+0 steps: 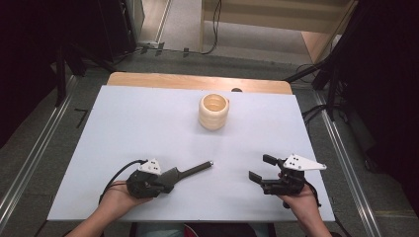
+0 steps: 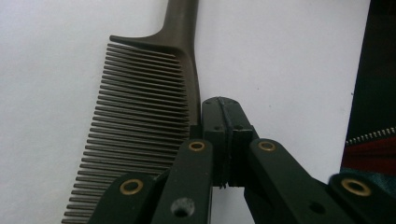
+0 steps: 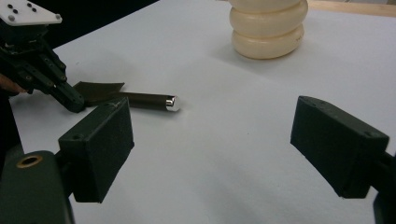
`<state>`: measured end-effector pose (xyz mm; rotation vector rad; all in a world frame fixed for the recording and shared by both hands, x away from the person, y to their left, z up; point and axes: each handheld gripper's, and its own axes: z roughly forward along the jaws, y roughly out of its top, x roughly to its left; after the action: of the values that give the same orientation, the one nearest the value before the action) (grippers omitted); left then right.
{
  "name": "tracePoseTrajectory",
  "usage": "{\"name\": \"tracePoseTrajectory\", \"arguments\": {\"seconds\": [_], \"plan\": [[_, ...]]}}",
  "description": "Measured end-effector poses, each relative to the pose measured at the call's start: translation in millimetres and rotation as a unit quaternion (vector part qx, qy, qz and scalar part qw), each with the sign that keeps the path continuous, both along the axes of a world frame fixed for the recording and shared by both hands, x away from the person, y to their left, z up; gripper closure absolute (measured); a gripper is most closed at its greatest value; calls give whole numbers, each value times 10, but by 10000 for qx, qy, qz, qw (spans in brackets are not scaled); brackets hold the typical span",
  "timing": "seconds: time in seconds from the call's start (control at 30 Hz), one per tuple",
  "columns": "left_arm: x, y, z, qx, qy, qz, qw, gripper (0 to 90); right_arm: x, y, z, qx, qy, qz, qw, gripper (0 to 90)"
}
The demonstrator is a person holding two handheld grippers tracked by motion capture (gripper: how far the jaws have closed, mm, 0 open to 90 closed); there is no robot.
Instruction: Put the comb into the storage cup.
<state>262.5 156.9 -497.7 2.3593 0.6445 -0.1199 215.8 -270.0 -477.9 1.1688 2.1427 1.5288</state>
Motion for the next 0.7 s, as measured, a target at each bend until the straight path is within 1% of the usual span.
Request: {"name": "tracePoseTrajectory", "arguments": {"seconds": [0.07, 0.23, 0.43, 0.5, 0.57, 0.67, 0.7], "plan": [[14, 8, 4, 35, 10, 28, 10000, 900, 0, 1, 0, 3, 4, -4, 10000, 115], [55, 26, 6, 15, 6, 228, 9997, 900, 1, 2, -1, -6, 4, 3, 10000, 115], [106, 52, 2, -17, 29, 384, 9993, 900, 2, 2, -1, 8, 7, 8, 10000, 115], [129, 62, 0, -39, 55, 451, 9990, 900, 3, 3, -1, 8, 0, 17, 10000, 115], [156, 69, -2, -74, 138, 577, 9982, 900, 2, 5, 0, 12, -1, 22, 10000, 115], [197, 77, -2, -96, 163, 710, 9973, 900, 4, 4, 1, -4, -3, 25, 10000, 116], [207, 80, 1, -66, 140, 731, 9972, 900, 3, 3, 3, -1, 0, 22, 10000, 116]]}}
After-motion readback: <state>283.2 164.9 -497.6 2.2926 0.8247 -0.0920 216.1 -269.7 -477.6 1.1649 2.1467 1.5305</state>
